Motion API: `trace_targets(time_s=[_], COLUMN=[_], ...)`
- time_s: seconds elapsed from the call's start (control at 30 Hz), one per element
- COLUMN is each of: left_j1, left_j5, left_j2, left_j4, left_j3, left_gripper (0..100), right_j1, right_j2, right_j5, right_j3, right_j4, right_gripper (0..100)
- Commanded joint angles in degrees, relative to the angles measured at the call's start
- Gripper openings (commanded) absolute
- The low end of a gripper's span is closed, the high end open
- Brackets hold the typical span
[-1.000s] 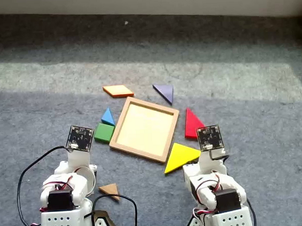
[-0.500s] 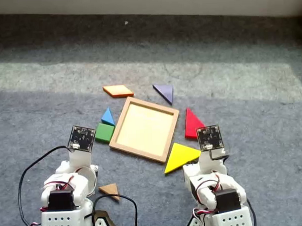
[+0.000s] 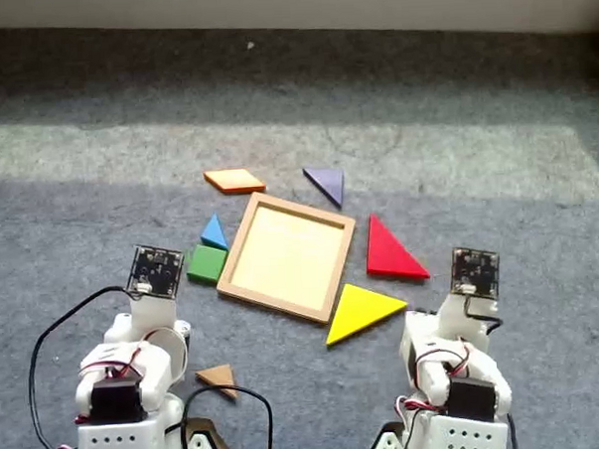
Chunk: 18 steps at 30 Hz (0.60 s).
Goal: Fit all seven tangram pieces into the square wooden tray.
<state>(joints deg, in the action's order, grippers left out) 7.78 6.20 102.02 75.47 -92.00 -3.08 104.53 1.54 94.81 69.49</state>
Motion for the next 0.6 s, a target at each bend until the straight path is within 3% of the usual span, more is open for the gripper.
trace_targets(time_s=[0.0, 0.13, 0.33, 0.4, 0.57], left_j1=[5.41, 7.96, 11.65, 12.0, 12.18], left_j5=[-0.09, -0.18, 2.99, 6.51, 6.51], left_j2=[1.01, 1.01, 1.01, 1.01, 1.01], left_j4=[-5.98, -12.31, -9.85, -6.51, -4.57], left_j3=[6.02, 3.38, 5.23, 6.37, 5.76], left_gripper=[1, 1, 2, 6, 21], right_j1=[-3.91, -2.07, 3.03, 4.62, 8.22], right_j2=[0.57, 0.4, -2.33, -7.43, -29.23], right_j5=[-0.26, 5.54, 8.97, 11.25, 11.43], right_j3=[-5.93, -8.13, -17.63, -22.02, -34.59], right_j4=[-7.16, -7.25, -3.56, -2.59, -0.4], right_gripper=[5.3, 12.8, 16.0, 18.7, 28.9])
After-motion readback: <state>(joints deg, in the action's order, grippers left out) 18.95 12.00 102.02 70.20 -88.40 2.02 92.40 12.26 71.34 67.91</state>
